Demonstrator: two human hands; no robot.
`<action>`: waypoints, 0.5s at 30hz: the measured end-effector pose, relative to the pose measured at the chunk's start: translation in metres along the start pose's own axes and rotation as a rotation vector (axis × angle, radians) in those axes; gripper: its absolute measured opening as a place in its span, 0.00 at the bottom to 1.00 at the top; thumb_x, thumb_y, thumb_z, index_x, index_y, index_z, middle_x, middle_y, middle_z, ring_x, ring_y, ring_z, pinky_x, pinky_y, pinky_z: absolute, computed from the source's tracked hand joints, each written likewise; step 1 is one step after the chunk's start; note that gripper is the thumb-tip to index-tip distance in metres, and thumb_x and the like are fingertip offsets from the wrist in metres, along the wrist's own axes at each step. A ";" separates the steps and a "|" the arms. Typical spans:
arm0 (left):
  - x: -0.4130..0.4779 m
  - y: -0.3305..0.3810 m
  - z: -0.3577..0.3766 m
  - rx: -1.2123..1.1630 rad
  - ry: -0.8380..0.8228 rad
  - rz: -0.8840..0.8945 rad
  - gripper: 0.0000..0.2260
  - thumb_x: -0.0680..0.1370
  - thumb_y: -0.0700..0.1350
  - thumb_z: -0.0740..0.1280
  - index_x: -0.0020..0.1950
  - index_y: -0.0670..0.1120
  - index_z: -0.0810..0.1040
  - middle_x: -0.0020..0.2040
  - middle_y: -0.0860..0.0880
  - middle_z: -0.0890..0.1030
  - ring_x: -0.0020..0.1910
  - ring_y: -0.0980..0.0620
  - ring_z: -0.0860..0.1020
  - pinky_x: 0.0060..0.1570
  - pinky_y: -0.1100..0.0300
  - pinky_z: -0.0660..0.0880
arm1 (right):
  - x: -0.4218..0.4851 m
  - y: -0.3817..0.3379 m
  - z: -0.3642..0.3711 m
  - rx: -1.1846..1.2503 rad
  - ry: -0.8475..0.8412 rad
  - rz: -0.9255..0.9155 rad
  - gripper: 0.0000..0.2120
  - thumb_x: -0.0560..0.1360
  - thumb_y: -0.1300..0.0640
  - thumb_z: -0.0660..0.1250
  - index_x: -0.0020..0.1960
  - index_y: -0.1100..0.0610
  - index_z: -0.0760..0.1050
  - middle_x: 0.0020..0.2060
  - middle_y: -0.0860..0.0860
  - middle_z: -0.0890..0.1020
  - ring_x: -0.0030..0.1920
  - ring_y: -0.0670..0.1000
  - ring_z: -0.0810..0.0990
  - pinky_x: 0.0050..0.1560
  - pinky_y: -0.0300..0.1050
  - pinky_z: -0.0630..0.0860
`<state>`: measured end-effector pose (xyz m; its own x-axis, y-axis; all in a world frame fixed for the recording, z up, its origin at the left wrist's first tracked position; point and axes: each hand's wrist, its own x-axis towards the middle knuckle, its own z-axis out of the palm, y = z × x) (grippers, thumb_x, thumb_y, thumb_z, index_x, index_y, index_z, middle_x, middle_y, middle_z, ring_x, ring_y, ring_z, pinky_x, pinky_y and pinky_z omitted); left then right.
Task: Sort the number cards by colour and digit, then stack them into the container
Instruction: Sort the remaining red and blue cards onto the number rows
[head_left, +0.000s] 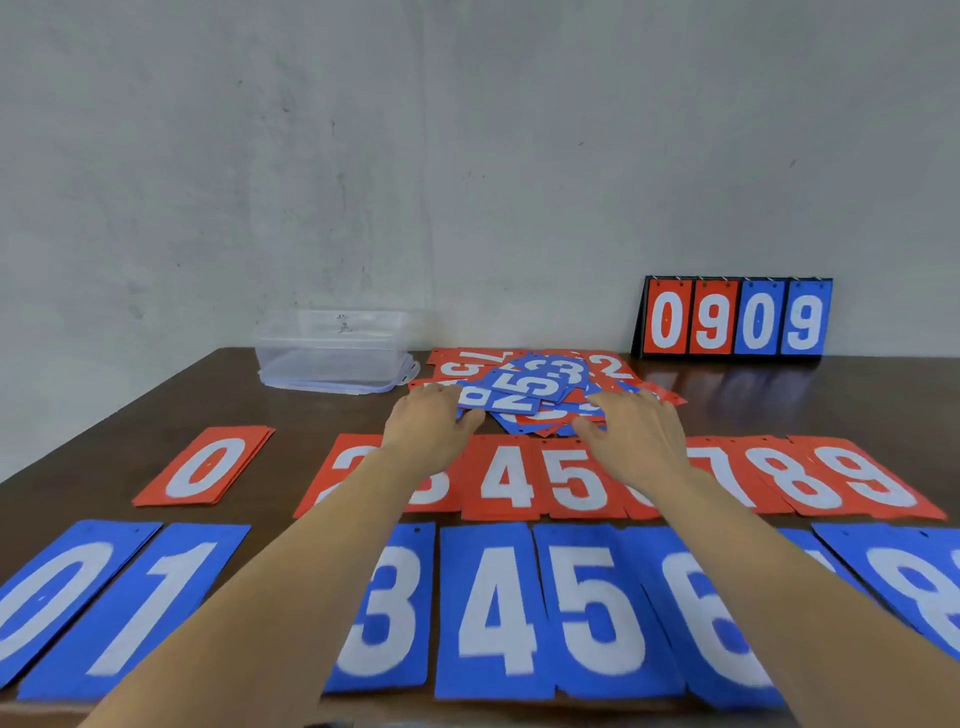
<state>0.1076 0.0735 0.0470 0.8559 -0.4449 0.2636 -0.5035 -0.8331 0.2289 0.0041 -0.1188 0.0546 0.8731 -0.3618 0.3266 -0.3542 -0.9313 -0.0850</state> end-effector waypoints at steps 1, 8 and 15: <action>0.013 0.000 0.005 -0.021 -0.005 -0.024 0.22 0.81 0.56 0.59 0.67 0.42 0.72 0.63 0.43 0.76 0.61 0.45 0.74 0.58 0.52 0.71 | 0.016 0.006 0.005 0.035 -0.014 0.002 0.21 0.80 0.44 0.58 0.67 0.54 0.73 0.61 0.53 0.79 0.63 0.55 0.73 0.61 0.51 0.69; 0.093 -0.005 0.041 -0.107 -0.071 -0.183 0.32 0.76 0.60 0.68 0.73 0.44 0.67 0.70 0.45 0.71 0.67 0.45 0.71 0.64 0.52 0.70 | 0.115 0.027 0.054 0.185 -0.104 -0.057 0.21 0.78 0.43 0.63 0.62 0.56 0.76 0.57 0.54 0.81 0.56 0.56 0.77 0.55 0.50 0.74; 0.142 -0.023 0.066 -0.023 -0.183 -0.343 0.44 0.62 0.76 0.66 0.66 0.46 0.72 0.63 0.46 0.76 0.62 0.45 0.73 0.62 0.48 0.73 | 0.173 0.018 0.096 0.196 -0.181 -0.120 0.35 0.74 0.34 0.62 0.70 0.58 0.69 0.68 0.54 0.72 0.68 0.56 0.69 0.65 0.50 0.67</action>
<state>0.2483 0.0076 0.0172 0.9808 -0.1948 -0.0032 -0.1851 -0.9370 0.2963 0.1806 -0.2019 0.0195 0.9566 -0.2341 0.1738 -0.1889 -0.9517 -0.2421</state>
